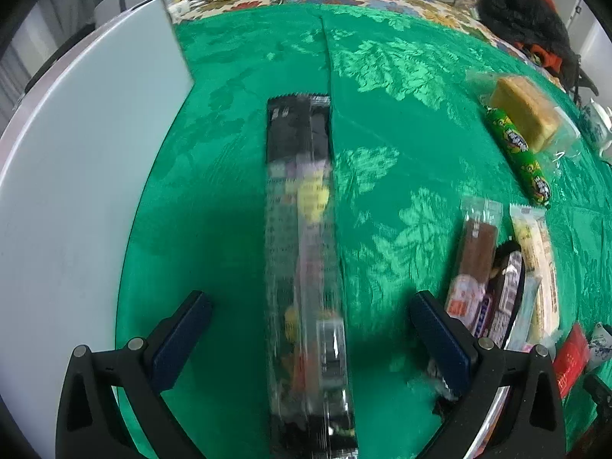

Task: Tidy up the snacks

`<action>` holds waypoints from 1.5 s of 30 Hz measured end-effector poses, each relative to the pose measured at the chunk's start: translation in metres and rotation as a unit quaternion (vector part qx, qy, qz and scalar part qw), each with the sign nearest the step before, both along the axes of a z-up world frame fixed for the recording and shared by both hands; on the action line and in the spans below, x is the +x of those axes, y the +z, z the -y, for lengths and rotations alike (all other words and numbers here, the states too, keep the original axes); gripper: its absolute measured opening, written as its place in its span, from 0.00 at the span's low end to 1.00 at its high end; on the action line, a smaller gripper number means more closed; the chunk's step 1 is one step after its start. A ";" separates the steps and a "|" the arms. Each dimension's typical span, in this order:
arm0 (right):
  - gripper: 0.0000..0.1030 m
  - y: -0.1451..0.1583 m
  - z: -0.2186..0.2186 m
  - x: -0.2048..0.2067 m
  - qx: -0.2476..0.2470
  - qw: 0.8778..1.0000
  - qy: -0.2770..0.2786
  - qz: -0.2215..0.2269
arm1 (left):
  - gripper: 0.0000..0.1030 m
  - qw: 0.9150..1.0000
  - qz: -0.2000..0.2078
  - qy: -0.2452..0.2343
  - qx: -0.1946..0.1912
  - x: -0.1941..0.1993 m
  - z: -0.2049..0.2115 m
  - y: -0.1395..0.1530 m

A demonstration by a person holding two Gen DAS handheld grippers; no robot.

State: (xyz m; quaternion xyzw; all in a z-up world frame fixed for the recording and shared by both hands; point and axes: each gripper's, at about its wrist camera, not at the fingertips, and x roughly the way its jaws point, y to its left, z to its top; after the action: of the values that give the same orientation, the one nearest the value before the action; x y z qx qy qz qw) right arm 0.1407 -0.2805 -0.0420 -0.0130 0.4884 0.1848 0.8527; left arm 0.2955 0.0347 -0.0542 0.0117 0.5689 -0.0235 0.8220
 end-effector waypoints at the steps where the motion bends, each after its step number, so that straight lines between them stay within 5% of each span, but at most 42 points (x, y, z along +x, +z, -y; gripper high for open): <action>1: 0.72 -0.001 -0.005 0.004 -0.018 1.000 -0.005 -0.002 | 1.00 1.000 0.003 0.001 -0.001 0.001 0.000 0.000; 2: 0.59 -0.004 -0.008 0.006 -0.033 0.999 -0.014 -0.007 | 0.94 1.000 0.007 0.000 -0.002 -0.001 0.001 0.001; 3: 0.40 -0.003 -0.009 0.006 -0.049 0.998 -0.029 0.002 | 0.65 1.000 0.018 -0.004 -0.003 -0.003 0.002 0.005; 5: 0.38 0.000 0.001 0.003 -0.028 0.998 -0.048 -0.013 | 0.20 0.999 0.036 -0.005 -0.010 -0.010 0.002 0.017; 9: 0.38 0.013 0.022 -0.017 0.001 0.997 -0.072 -0.011 | 0.15 0.995 0.044 0.008 -0.085 -0.032 -0.015 0.024; 16: 0.38 0.045 0.020 -0.035 0.009 0.998 -0.066 0.002 | 0.14 0.977 0.105 0.016 -0.184 -0.105 -0.042 0.074; 21: 0.38 0.098 -0.036 -0.023 0.035 0.998 -0.024 0.036 | 0.14 0.963 0.160 0.021 -0.218 -0.140 -0.087 0.140; 26: 0.38 0.170 -0.149 -0.014 0.083 0.991 0.076 0.078 | 0.14 0.964 0.188 0.063 -0.179 -0.163 -0.171 0.180; 32: 0.40 0.216 -0.308 -0.011 0.134 0.968 0.196 0.076 | 0.15 0.970 0.179 0.139 -0.091 -0.198 -0.262 0.176; 33: 0.46 0.218 -0.328 -0.010 0.137 0.967 0.204 0.073 | 0.18 0.969 0.178 0.150 -0.078 -0.202 -0.270 0.173; 34: 0.61 0.219 -0.352 -0.008 0.144 0.964 0.212 0.065 | 0.22 0.968 0.176 0.165 -0.066 -0.209 -0.279 0.171; 36: 0.73 0.220 -0.377 -0.004 0.155 0.962 0.217 0.054 | 0.74 0.964 0.176 0.186 -0.065 -0.223 -0.299 0.169; 37: 0.73 0.223 -0.383 -0.003 0.157 0.963 0.210 0.058 | 0.84 0.960 0.187 0.198 -0.063 -0.230 -0.306 0.171; 41: 0.73 0.241 -0.376 0.001 0.185 0.959 0.200 0.074 | 0.90 0.953 0.217 0.206 -0.039 -0.245 -0.313 0.181; 45: 0.73 0.267 -0.335 -0.010 0.171 0.957 0.179 0.148 | 0.90 0.953 0.235 0.185 -0.042 -0.245 -0.296 0.191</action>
State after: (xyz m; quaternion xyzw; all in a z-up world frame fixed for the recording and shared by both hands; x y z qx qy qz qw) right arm 0.1307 0.0541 0.2252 0.0188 0.3075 0.4117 0.8577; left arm 0.0506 0.3306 0.1370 -0.1232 0.3502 0.1086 0.9222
